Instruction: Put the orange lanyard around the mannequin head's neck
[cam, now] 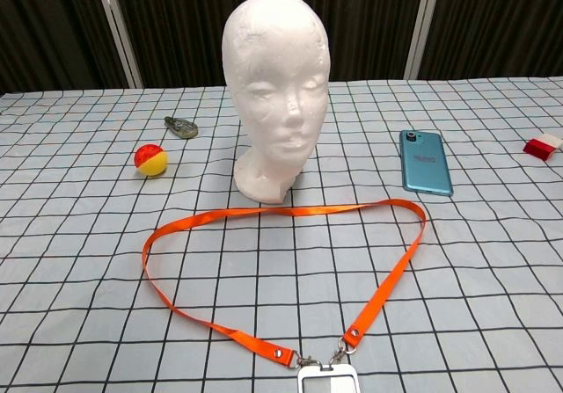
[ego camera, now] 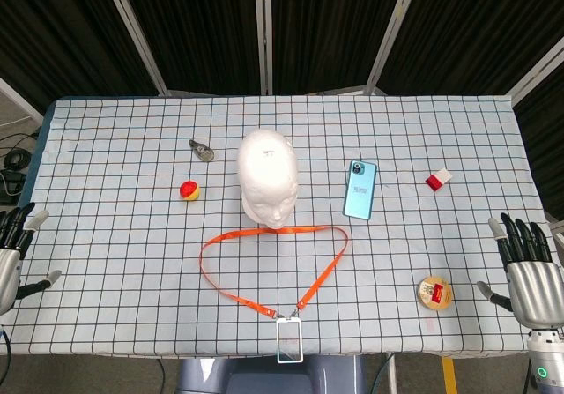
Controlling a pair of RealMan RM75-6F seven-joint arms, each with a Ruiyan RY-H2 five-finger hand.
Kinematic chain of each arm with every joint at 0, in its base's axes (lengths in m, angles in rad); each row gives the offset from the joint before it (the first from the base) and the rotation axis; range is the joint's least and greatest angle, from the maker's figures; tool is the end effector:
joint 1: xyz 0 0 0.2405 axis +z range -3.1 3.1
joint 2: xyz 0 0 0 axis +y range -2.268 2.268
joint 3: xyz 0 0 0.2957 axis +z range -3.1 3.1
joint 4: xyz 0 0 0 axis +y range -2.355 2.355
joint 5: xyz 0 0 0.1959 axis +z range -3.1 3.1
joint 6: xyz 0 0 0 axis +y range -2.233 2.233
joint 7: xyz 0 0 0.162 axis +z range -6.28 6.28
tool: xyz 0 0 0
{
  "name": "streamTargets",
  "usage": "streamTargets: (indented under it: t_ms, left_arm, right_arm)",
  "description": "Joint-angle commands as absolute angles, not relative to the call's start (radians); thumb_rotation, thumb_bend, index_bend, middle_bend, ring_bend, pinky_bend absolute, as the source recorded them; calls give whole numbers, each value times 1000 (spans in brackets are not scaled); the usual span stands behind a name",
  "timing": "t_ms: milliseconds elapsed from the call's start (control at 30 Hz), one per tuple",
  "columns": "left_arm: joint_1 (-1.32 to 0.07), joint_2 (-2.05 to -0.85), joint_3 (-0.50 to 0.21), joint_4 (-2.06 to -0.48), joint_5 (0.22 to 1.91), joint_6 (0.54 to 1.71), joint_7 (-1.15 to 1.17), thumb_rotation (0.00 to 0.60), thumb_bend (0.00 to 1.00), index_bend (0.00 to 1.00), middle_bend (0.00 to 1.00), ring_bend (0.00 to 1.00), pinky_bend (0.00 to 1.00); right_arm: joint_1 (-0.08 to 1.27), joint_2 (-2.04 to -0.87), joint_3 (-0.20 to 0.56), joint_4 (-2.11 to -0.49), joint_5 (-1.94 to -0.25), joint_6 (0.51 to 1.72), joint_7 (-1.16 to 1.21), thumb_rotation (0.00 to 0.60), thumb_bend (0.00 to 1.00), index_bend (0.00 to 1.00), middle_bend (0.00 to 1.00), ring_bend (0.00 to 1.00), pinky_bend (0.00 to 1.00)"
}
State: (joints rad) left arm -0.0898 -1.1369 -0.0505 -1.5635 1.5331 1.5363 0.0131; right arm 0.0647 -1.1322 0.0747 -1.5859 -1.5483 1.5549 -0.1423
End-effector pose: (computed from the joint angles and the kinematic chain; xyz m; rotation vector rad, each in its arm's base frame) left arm -0.3395 0.2030 0.1929 -1.3961 -0.8145 -0.9278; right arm -0.3351 -0.1984 0.1981 1.4015 -0.7089 0.8561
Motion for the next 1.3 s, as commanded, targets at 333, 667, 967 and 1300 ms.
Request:
streamTargets:
  t_ms: [333, 667, 967, 1300]
  left_arm:
    - [-92, -1150, -54, -1566, 1523, 1532, 44, 600, 0, 0, 0, 0, 0]
    - [-118, -1185, -75, -1542, 1463, 1473, 94, 600, 0, 0, 0, 0, 0]
    - [-132, -1204, -85, -1515, 1424, 1439, 115, 600, 0, 0, 0, 0, 0]
    - [-145, -1214, -90, -1491, 1394, 1406, 111, 600, 0, 0, 0, 0, 0]
  right_arm:
    - [129, -1150, 81, -1577, -1510, 1422, -97, 600, 0, 38, 0, 0, 0]
    - [432, -1218, 184, -1620, -1434, 1027, -96, 600, 90, 362, 0, 0, 0]
    - [610, -1384, 239, -1553, -1220, 848, -280, 600, 241, 425, 0, 0, 0]
    - [723, -1539, 238, -1483, -1056, 839, -460, 600, 246, 461, 0, 0, 0]
